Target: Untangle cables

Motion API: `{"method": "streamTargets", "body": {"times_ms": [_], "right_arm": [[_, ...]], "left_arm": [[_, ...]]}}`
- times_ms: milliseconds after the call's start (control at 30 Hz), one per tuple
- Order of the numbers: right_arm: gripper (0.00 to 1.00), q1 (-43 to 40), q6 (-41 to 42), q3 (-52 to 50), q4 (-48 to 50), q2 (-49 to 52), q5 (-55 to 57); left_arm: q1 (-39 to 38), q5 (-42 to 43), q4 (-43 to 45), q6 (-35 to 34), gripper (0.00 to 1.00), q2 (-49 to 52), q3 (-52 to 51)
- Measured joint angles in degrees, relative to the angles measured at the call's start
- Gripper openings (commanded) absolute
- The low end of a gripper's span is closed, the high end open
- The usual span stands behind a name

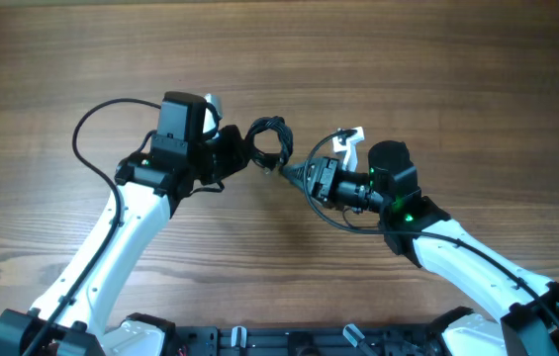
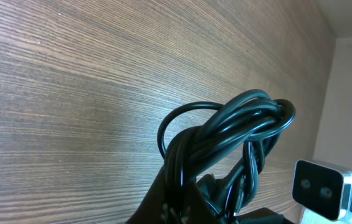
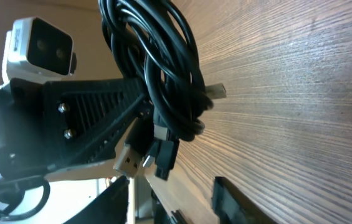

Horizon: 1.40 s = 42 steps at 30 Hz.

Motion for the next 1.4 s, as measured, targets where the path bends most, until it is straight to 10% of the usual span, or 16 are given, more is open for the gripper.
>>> {"method": "streamTargets", "body": {"times_ms": [467, 1400], "right_arm": [[0.25, -0.98, -9.90, 0.00, 1.33, 0.00, -2.58], [0.05, 1.33, -12.61, 0.00, -1.46, 0.00, 4.92]], "left_arm": [[-3.91, -13.75, -0.92, 2.71, 0.04, 0.04, 0.00], [-10.93, -12.31, -1.27, 8.57, 0.04, 0.04, 0.00]]}}
